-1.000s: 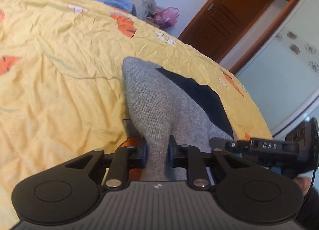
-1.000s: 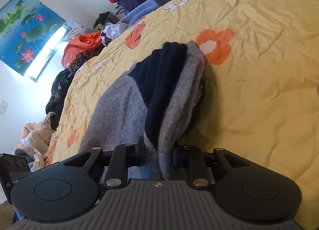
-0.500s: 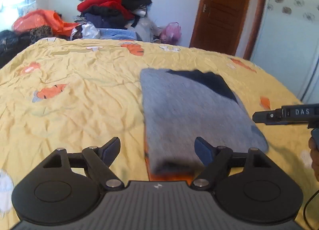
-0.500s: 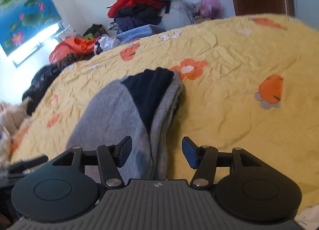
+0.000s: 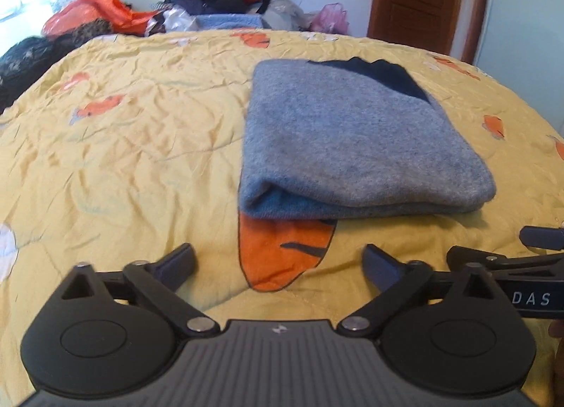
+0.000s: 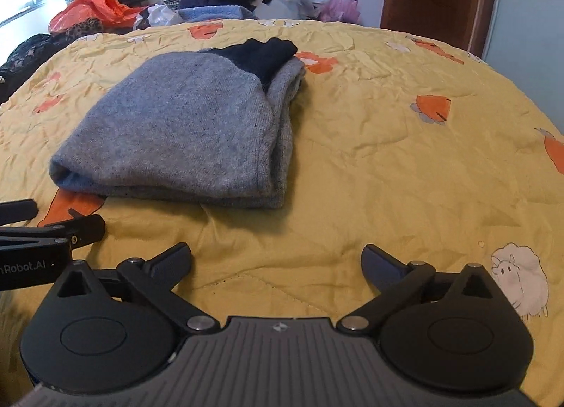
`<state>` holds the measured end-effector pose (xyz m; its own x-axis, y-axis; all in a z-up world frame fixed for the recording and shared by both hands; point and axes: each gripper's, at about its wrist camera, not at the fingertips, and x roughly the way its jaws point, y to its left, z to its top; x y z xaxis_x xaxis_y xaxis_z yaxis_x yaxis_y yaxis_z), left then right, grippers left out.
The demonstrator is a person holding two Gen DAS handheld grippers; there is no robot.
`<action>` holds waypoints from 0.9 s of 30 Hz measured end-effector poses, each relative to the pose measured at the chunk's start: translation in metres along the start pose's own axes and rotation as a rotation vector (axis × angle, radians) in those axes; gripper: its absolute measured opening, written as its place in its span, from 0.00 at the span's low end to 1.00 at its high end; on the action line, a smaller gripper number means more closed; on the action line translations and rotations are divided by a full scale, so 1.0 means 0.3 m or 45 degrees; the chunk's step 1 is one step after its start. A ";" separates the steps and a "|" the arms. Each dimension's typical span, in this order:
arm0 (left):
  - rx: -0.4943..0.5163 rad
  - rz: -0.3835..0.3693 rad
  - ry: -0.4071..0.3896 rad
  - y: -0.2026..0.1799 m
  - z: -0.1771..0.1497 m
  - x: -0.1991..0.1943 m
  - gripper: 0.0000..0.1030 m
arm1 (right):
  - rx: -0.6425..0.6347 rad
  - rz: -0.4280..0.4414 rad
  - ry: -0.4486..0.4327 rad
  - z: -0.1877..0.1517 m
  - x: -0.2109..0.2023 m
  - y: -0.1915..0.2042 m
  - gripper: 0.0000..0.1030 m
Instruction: Fold small clothes
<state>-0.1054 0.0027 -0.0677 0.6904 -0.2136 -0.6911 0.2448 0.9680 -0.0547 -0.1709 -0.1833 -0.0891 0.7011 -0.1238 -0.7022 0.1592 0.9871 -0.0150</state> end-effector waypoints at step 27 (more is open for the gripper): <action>0.010 0.061 0.146 -0.014 0.027 0.001 1.00 | 0.026 -0.035 0.088 0.023 0.006 0.011 1.00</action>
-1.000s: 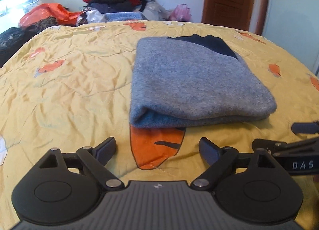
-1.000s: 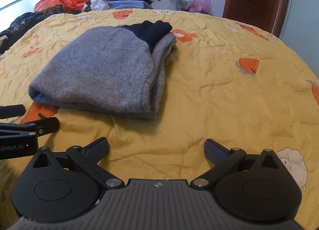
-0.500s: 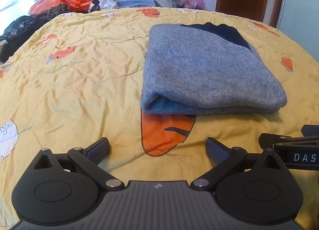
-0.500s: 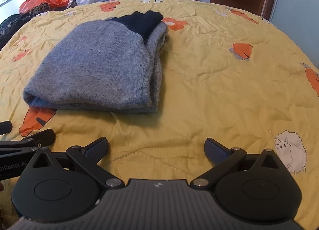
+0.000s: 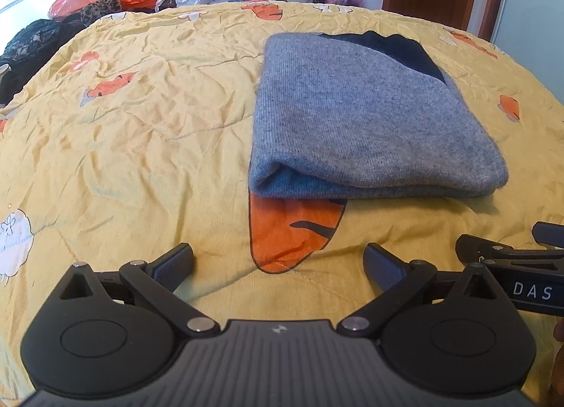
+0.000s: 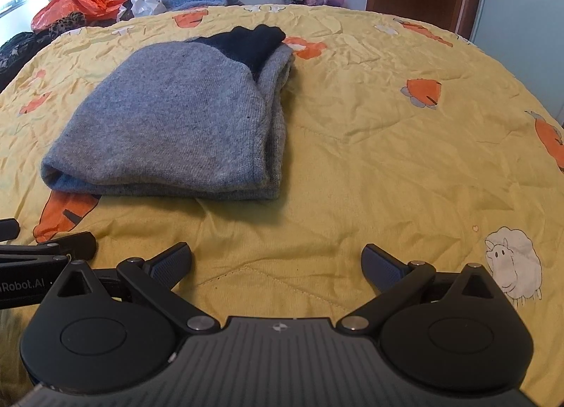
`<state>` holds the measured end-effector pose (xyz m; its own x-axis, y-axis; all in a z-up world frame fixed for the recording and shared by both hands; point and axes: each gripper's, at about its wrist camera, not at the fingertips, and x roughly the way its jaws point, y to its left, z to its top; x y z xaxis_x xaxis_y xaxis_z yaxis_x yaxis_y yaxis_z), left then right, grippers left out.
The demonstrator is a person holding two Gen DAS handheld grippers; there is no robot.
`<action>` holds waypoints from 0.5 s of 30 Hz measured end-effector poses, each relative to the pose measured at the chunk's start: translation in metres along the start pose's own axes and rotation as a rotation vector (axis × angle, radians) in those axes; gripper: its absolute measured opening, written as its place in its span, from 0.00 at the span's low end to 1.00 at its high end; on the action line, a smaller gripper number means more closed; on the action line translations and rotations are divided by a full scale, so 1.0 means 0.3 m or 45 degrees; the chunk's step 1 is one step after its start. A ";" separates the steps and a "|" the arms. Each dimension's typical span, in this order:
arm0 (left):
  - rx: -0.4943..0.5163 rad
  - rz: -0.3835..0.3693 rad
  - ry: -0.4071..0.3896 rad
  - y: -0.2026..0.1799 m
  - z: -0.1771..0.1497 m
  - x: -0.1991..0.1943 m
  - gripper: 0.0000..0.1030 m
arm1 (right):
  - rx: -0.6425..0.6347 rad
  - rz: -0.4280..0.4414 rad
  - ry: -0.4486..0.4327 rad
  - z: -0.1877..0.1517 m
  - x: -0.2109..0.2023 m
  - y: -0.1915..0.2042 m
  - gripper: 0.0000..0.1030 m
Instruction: Fold small clothes
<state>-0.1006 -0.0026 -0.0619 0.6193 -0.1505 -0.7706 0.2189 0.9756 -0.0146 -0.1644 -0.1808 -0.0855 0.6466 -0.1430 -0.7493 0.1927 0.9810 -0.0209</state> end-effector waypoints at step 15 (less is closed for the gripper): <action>0.003 0.007 -0.002 -0.004 -0.003 -0.002 1.00 | 0.005 -0.003 -0.002 -0.002 -0.001 -0.001 1.00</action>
